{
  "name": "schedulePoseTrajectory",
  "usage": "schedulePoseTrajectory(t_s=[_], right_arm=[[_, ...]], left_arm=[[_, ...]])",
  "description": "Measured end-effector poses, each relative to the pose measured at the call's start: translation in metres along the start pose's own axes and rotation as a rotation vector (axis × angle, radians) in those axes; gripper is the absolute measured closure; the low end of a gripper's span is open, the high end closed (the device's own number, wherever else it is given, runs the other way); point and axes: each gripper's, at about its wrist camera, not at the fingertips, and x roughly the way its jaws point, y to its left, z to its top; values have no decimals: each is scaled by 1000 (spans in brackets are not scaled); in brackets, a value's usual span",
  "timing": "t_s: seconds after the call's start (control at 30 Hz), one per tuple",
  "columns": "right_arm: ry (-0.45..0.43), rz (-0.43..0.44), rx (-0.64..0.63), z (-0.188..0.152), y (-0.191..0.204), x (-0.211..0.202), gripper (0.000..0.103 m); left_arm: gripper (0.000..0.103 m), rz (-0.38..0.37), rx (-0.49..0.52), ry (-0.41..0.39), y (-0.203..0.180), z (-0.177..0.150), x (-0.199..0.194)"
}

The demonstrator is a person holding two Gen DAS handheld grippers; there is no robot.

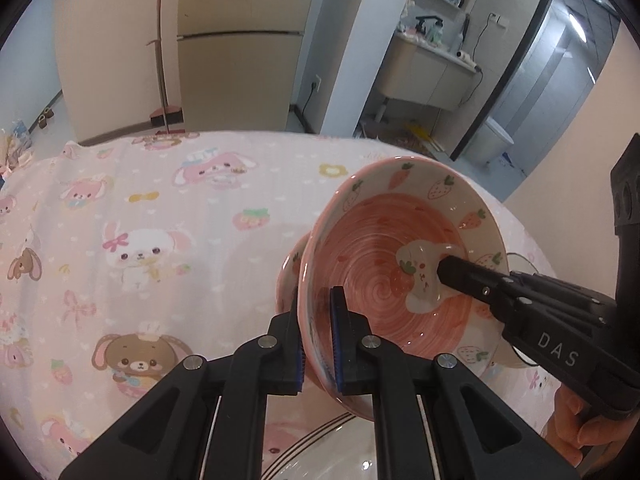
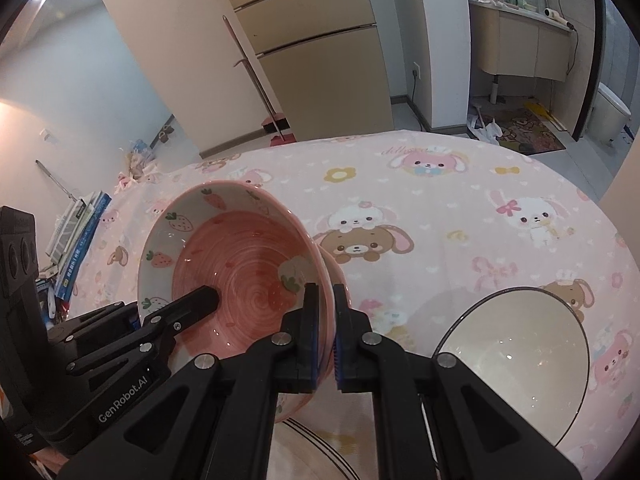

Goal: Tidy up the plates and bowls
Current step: 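Carry the pink bowl with both grippers and lower it into the other pink bowl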

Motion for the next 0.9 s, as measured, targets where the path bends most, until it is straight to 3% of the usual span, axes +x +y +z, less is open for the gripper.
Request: schedulePoseTrajectory(t_s=[0.37,0.6,0.9], right_arm=[[20,-39,-35,-3,6,3,95],[-7,-148,-115,-7,23,0,91],[-2,-143,-129,-7,21,0,91]], left_arm=[[93,17,9,33,0,-3,5],[92,58,42,39,-7,-4,1],[91,74,53,42,-8,-6,-2]])
